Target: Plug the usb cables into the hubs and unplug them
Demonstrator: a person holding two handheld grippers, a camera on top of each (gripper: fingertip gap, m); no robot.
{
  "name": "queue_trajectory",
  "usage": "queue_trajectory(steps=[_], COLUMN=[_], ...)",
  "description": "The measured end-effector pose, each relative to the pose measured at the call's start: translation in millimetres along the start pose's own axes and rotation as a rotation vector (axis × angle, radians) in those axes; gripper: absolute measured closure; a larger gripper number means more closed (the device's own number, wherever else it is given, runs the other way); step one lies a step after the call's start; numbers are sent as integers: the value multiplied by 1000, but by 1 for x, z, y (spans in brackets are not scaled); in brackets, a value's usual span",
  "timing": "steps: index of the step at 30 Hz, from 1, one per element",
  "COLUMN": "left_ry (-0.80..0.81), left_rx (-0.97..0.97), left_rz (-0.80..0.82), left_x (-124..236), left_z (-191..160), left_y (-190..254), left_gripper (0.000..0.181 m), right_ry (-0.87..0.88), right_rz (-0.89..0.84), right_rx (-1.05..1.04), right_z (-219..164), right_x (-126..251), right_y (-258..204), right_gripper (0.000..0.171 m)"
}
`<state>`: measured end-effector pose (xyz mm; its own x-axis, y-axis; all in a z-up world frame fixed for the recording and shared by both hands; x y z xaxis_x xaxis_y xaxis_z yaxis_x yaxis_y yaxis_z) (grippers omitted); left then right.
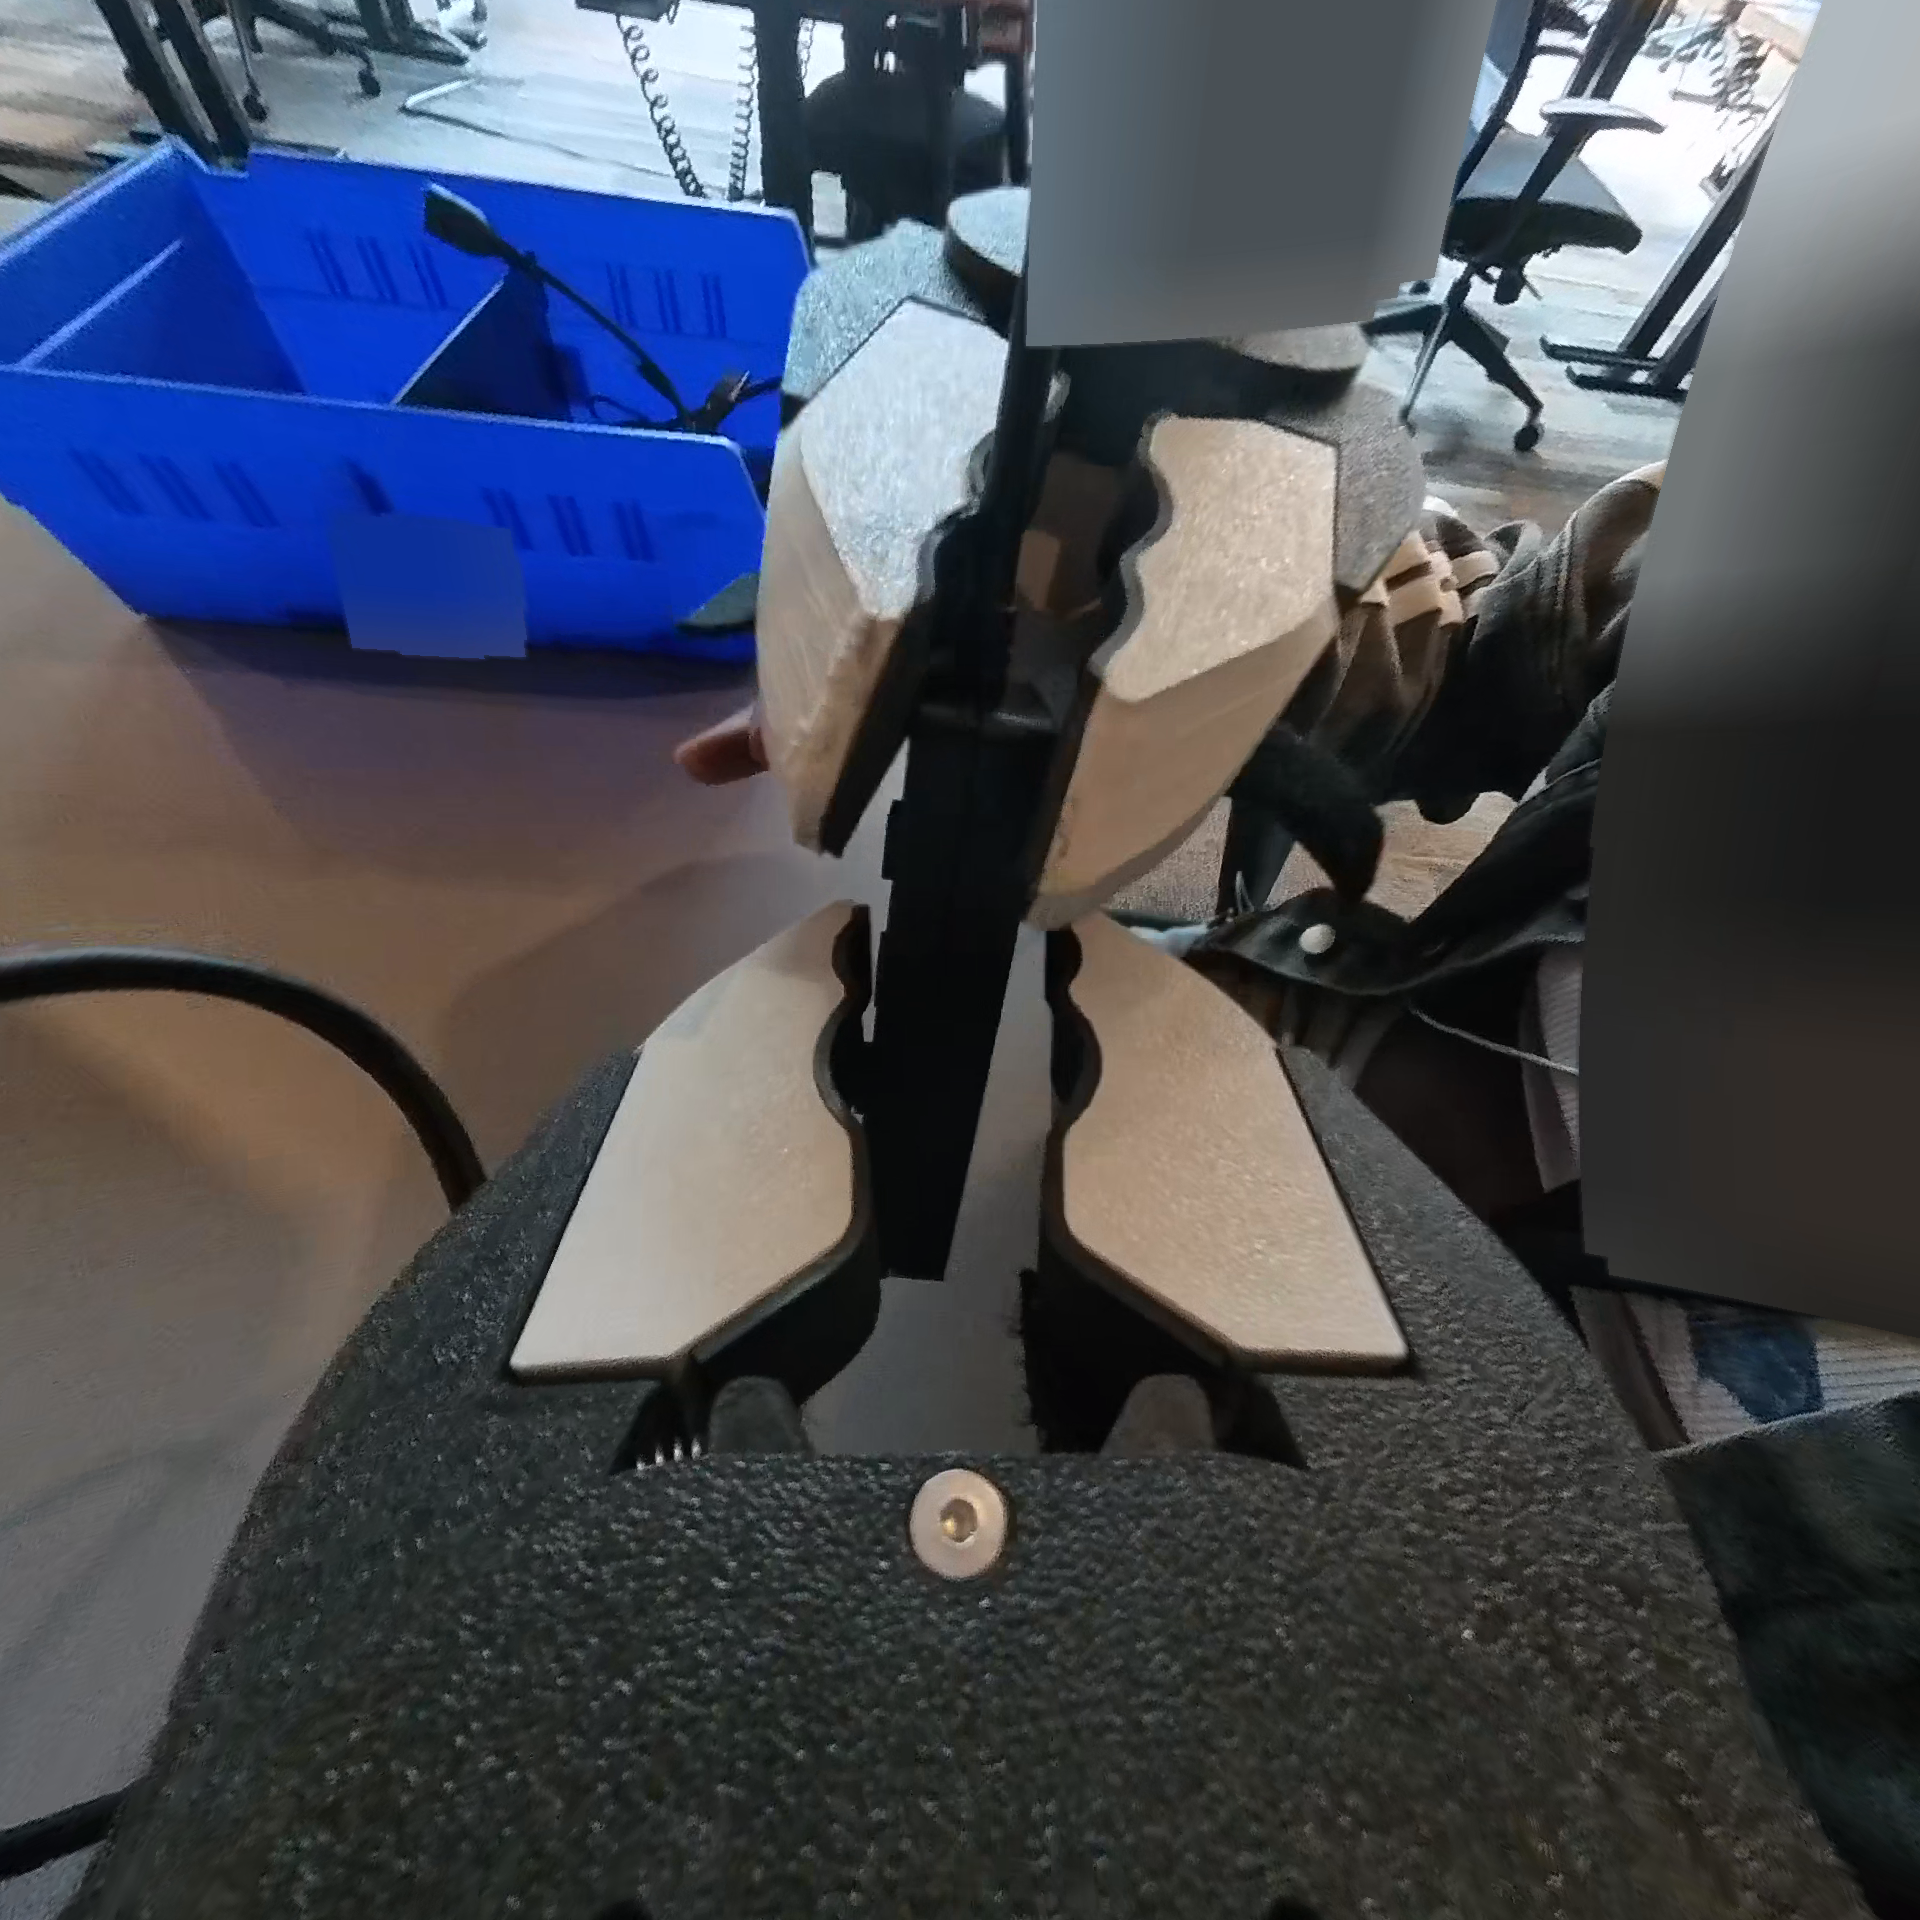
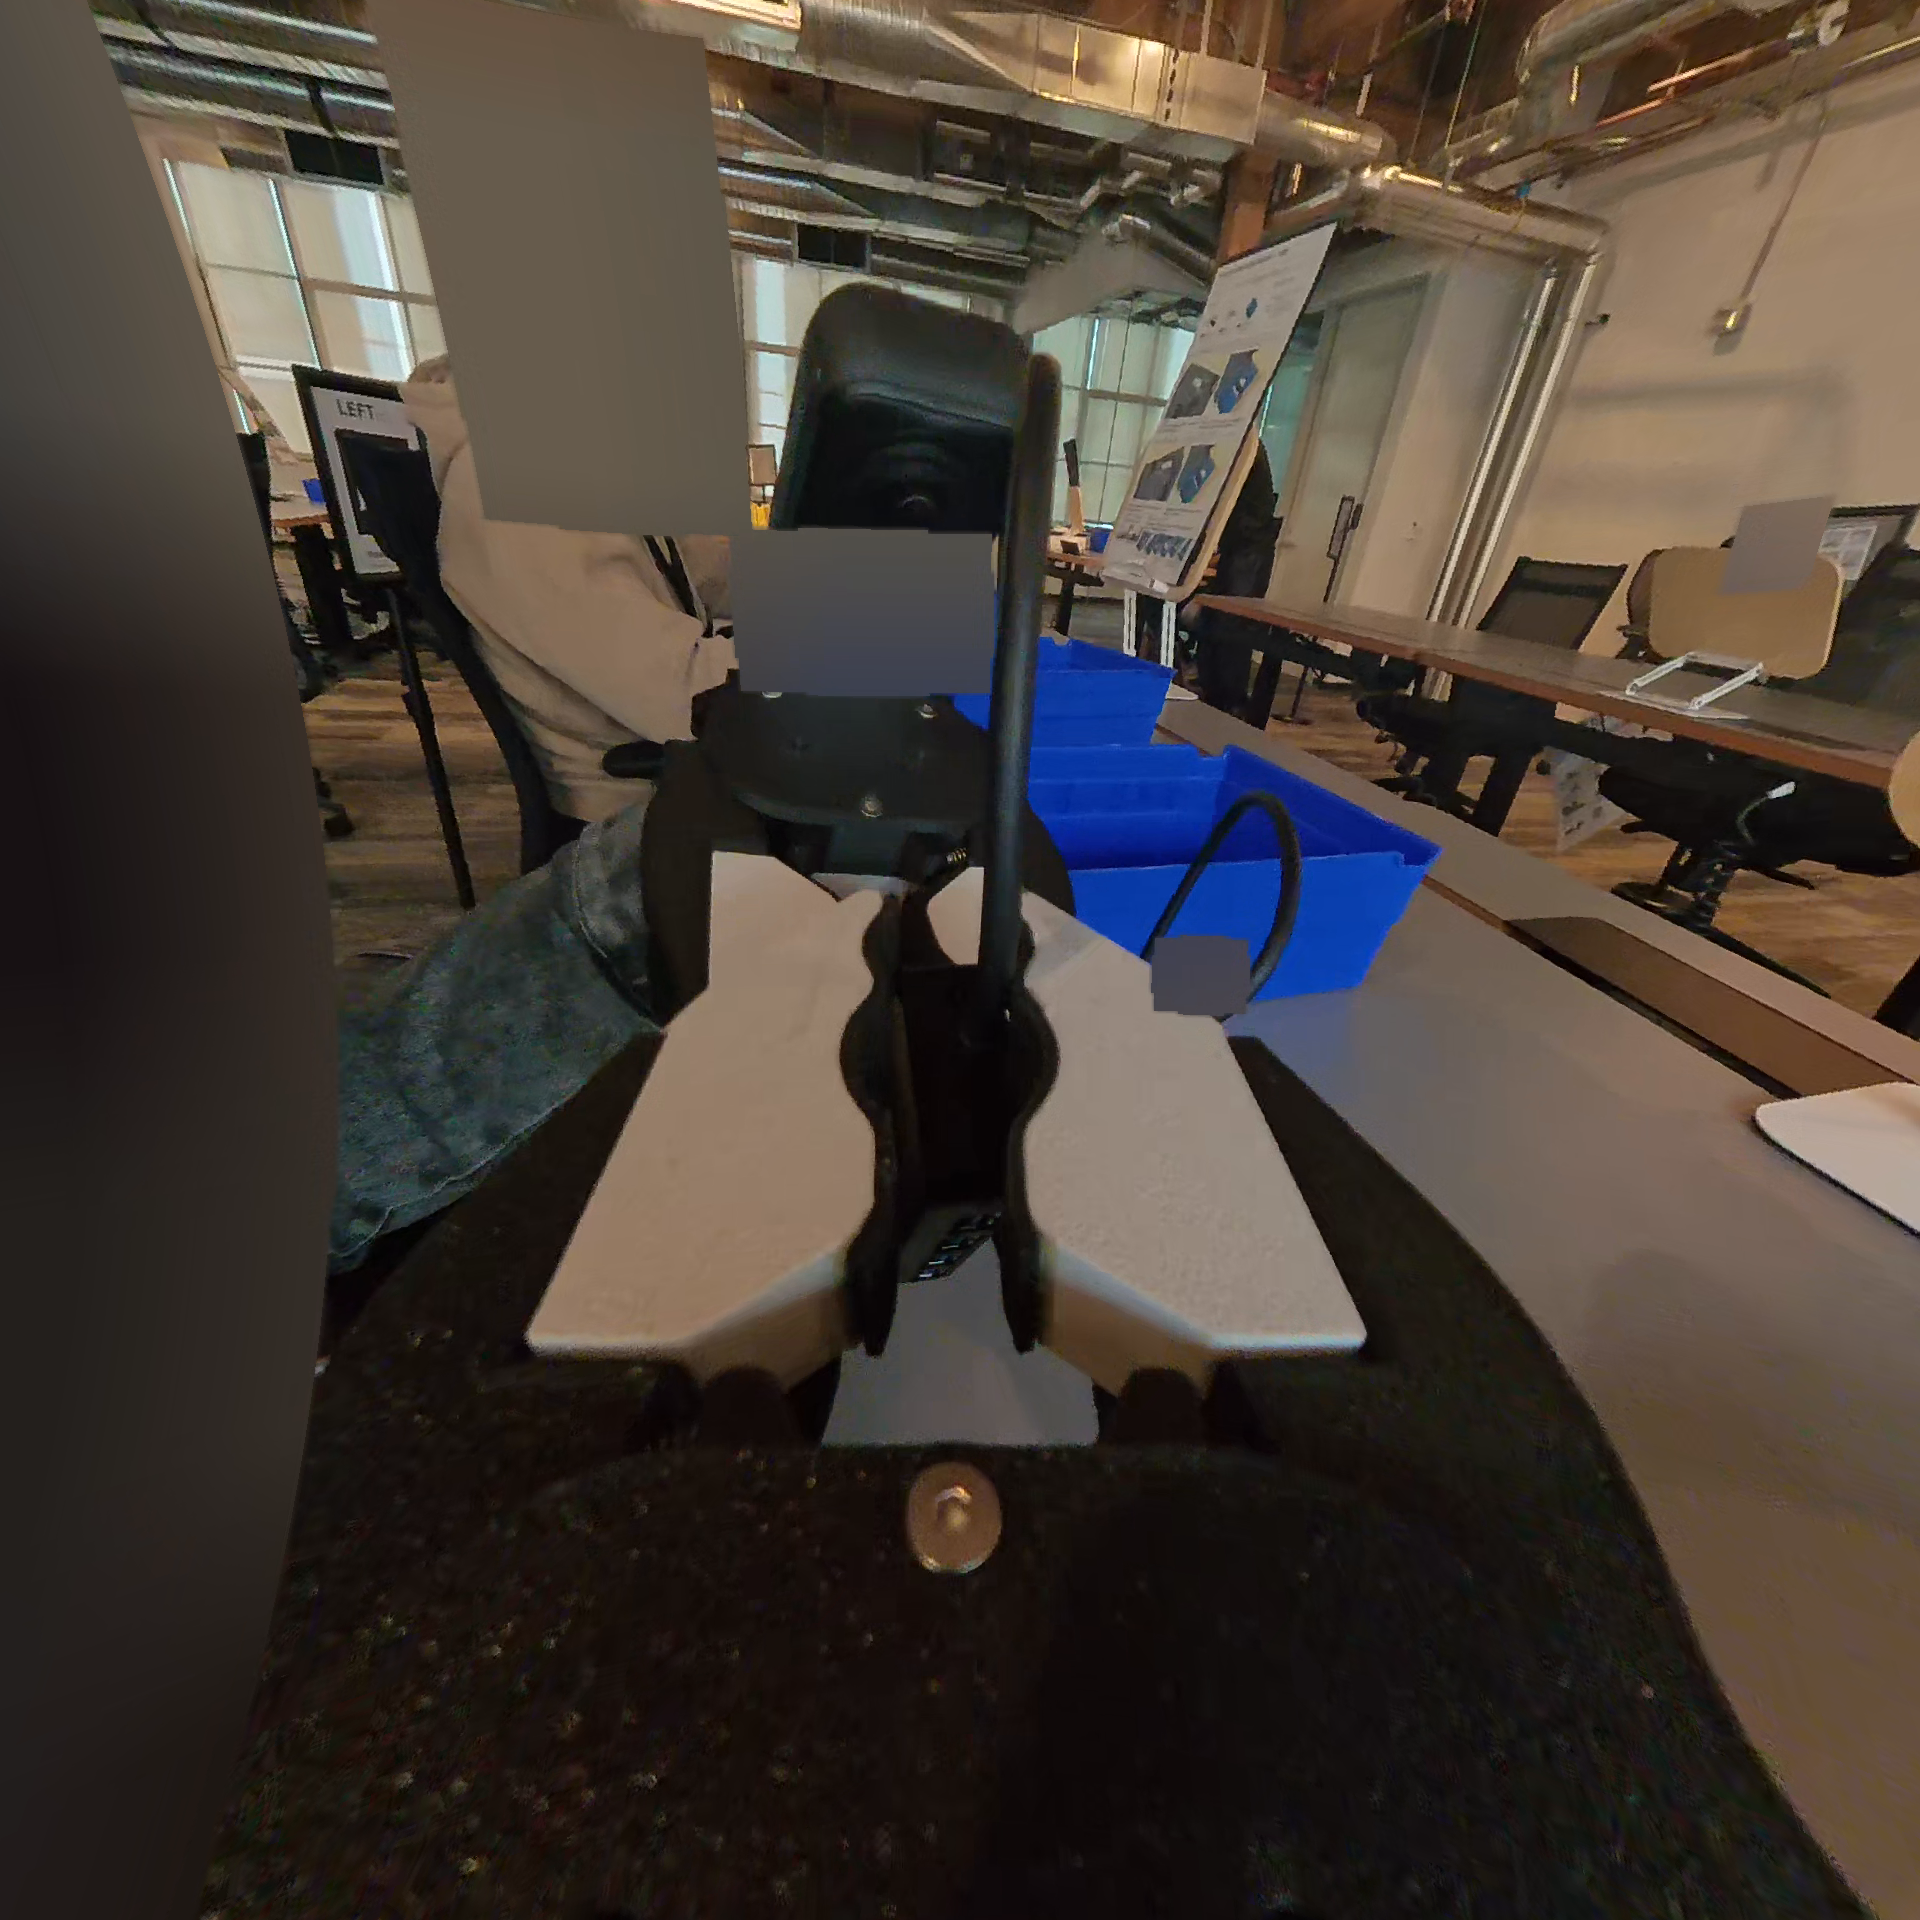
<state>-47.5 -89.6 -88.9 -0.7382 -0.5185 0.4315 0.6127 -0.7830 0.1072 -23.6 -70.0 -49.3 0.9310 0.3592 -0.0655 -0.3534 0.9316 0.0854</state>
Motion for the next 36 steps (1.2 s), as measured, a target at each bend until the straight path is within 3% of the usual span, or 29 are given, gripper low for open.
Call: queue_trajectory(steps=[6,8,15,17,20,24,28,33,36], left_ry=[-42,-61,-28,30,177,151,206,214,179], left_rx=[38,51,34,11,-12,-129,-125,-153,-162], left_rz=[-28,-86,-107,-112,-145,-50,-10,-9,-10], left_x=[-1,-1,1,4,14,12,22,30,25], left_z=[-9,-12,-7,-1,11,10,14,14,12], left_y=[-3,3,7,6,6,4,-2,0,1], left_gripper=[146,128,128,136,162,163,164,164,163], right_ry=[-63,-80,-42,4,39,-23,-38,-79,-100], right_rz=[-22,-27,-18,-6,29,22,21,70,74], right_rx=[37,64,32,36,11,83,51,-12,7], right_z=[-9,-10,-5,1,10,7,11,1,-4], right_x=[-4,-4,-1,0,5,7,15,10,6], right_y=[-1,-1,-1,-2,-3,-3,2,-1,-4], right_gripper=[154,154,155,155,154,149,141,142,154])
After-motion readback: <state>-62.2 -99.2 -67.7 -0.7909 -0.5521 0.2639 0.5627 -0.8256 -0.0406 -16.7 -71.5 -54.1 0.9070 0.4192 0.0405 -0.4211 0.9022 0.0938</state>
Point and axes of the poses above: each gripper's, where its closed fingertips meet, x back along the fingers, z out of its top, y = z × x across the jaws, the point moved 4 cm from there along x, back along the fingers, and after that the axes turned 1 degree about -z, right-handed, at the moved point
